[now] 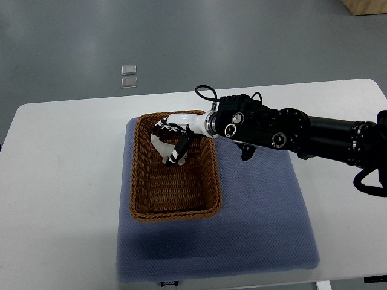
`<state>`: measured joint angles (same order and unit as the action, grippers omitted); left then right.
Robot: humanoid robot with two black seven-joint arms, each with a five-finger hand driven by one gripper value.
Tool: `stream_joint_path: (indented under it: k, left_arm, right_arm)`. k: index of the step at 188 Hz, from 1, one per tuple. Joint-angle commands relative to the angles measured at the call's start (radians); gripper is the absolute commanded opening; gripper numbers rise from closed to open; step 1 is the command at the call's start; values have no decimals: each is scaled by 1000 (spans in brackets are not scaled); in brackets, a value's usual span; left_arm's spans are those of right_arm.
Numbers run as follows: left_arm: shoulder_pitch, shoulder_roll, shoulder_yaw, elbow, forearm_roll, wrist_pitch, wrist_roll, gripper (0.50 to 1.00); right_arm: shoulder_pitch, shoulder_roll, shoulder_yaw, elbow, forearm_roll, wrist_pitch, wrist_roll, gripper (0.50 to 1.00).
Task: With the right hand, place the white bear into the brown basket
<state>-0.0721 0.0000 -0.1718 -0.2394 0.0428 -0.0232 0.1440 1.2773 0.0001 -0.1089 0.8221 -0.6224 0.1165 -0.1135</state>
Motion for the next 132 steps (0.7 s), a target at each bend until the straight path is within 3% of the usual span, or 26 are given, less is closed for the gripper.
stream_joint_path:
  k: [1,65,88,132]
  left_arm:
    - [0,0,0,0,0,0,-1,1000]
    - [0,0,0,2,0,0,0,1000]
    - [0,0,0,2,0,0,0,1000]
    - [0,0,0,2,0,0,0,1000]
  right_arm:
    - [25,0,5,2,1,3,0,909]
    - [96,-2,115,12,6,31,0,909]
    - [79,-83,241,12,6,20,1,909]
    - [-199,-164,757,8,4,-28,57,909]
